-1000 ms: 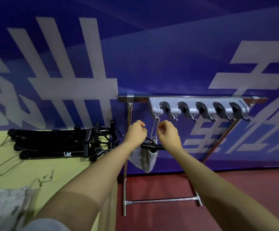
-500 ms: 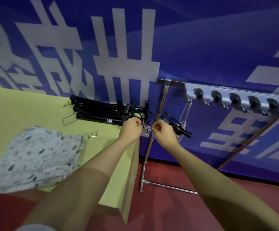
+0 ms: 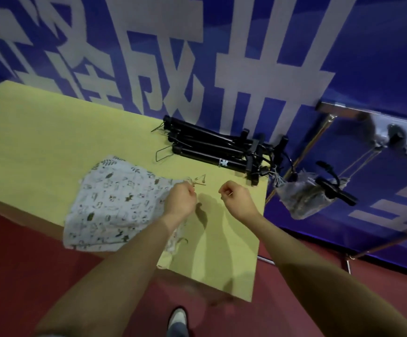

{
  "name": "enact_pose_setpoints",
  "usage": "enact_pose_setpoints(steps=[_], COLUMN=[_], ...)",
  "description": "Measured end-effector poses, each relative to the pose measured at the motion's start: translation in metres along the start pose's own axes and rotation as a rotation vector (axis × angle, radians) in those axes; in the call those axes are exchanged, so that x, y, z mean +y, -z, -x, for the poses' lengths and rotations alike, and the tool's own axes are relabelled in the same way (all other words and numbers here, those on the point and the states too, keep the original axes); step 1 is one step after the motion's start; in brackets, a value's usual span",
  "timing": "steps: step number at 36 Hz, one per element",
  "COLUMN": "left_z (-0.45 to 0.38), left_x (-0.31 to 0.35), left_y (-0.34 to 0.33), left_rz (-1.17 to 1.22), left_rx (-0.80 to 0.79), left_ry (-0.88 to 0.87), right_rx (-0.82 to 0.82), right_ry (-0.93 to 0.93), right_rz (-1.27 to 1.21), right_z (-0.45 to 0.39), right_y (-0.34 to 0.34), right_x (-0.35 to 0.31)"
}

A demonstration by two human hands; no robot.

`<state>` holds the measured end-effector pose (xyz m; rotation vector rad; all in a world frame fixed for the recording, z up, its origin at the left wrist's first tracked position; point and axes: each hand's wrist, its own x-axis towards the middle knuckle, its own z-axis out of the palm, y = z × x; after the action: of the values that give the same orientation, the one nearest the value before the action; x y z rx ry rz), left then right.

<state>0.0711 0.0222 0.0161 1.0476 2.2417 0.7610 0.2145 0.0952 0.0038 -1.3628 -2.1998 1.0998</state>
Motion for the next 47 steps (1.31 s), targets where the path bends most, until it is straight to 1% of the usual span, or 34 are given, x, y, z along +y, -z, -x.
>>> enact_pose_setpoints(steps=[4, 6, 11, 13, 15, 18, 22, 25, 27, 30, 32, 35, 37, 40, 42, 45, 47], left_z=[-0.019, -0.026, -0.038, -0.041, -0.043, -0.046, -0.049, -0.052, -0.052, -0.051, -0.051, -0.054, -0.056, -0.059, -0.060, -0.062, -0.062], left_x=[-0.035, -0.046, -0.063, -0.067, -0.070, -0.072, -0.073, -0.069, -0.064, -0.052, -0.043, -0.032, -0.027, -0.024, -0.023, -0.021, -0.018], left_y=[0.015, 0.017, 0.014, 0.011, 0.008, 0.009, 0.019, 0.028, 0.036, 0.051, 0.060, 0.069, 0.075, 0.081, 0.084, 0.091, 0.098], left_rz=[-0.069, -0.140, -0.349, -0.455, -0.516, -0.490, -0.325, -0.200, -0.176, -0.146, -0.186, -0.292, -0.346, -0.515, -0.577, -0.542, -0.498], left_rx=[-0.050, -0.094, -0.217, -0.242, -0.237, -0.214, -0.150, -0.123, -0.100, -0.058, -0.073, -0.095, -0.042, 0.058, 0.109, 0.169, 0.188], left_ry=[-0.009, -0.040, -0.030, -0.055, -0.090, -0.122, -0.150, -0.198, -0.246, -0.347, -0.430, -0.462, -0.459, -0.483, -0.485, -0.500, -0.518], right_rx=[-0.030, -0.077, -0.239, -0.264, -0.253, -0.223, -0.123, -0.014, 0.059, 0.091, 0.057, 0.018, 0.028, 0.048, 0.050, 0.048, 0.037], right_ry=[-0.014, -0.002, 0.075, 0.092, 0.112, 0.099, 0.104, 0.122, 0.137, 0.164, 0.169, 0.167, 0.174, 0.192, 0.216, 0.273, 0.270], right_rz=[-0.002, 0.024, 0.227, 0.306, 0.370, 0.411, 0.409, 0.357, 0.307, 0.226, 0.126, 0.019, 0.002, 0.013, 0.035, 0.127, 0.138], right_z=[-0.018, -0.025, -0.036, -0.038, -0.039, -0.044, -0.049, -0.050, -0.051, -0.054, -0.056, -0.060, -0.064, -0.069, -0.073, -0.078, -0.079], right_y=[-0.041, -0.057, -0.090, -0.098, -0.105, -0.112, -0.117, -0.111, -0.106, -0.098, -0.090, -0.076, -0.069, -0.063, -0.060, -0.060, -0.062], right_x=[-0.017, -0.022, -0.020, -0.017, -0.013, -0.009, -0.007, -0.016, -0.024, -0.040, -0.053, -0.067, -0.074, -0.084, -0.091, -0.093, -0.092])
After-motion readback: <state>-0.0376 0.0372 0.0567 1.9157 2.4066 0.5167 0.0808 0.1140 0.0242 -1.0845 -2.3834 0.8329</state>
